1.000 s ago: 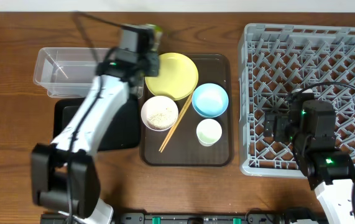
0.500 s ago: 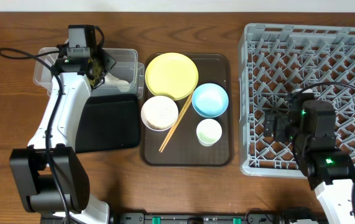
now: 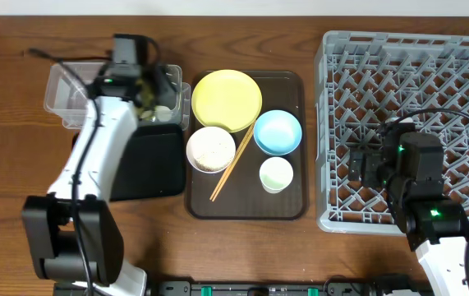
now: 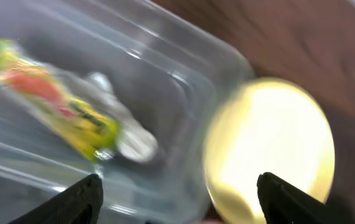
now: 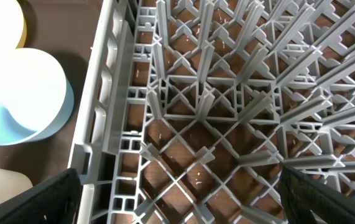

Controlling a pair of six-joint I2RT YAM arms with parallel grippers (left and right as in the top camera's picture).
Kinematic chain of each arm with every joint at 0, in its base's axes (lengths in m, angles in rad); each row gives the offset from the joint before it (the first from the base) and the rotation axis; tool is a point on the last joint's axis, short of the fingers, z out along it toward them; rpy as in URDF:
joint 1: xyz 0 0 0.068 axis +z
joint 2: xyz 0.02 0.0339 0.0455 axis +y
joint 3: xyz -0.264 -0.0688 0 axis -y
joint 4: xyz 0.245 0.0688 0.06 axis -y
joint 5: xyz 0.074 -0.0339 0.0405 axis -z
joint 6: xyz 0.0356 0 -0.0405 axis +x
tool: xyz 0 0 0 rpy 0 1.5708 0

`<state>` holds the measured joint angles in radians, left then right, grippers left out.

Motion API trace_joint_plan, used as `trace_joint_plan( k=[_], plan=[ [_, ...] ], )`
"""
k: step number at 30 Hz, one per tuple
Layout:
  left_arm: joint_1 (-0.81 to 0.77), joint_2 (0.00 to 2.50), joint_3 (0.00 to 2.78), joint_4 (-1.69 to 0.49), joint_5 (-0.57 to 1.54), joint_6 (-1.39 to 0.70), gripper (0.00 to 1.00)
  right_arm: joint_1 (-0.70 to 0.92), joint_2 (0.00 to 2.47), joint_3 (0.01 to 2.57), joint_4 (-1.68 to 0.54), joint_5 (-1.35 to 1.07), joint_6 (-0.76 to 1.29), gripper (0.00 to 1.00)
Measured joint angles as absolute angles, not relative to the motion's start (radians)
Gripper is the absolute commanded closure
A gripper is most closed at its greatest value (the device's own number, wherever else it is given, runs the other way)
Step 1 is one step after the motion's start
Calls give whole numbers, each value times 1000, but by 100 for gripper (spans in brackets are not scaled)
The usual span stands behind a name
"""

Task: Sort waste into correct bins and load items into the dishwasher rack
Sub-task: 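Move the wrapper over the clear container and release it, then grasp the rim of the pink bowl of rice with the left gripper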

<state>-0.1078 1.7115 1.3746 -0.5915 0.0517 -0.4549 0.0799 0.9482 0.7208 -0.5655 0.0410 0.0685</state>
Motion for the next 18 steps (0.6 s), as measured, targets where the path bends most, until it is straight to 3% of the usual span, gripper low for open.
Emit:
trace_joint_plan(
  k=[9,18],
  plan=[
    [-376,1686,1346,-704,68,-305,29,80,948,721,-565,41,69,1],
    [-491,1776,1299,-701,68,-311,35,80,948,721,-566,41,68,1]
  ],
)
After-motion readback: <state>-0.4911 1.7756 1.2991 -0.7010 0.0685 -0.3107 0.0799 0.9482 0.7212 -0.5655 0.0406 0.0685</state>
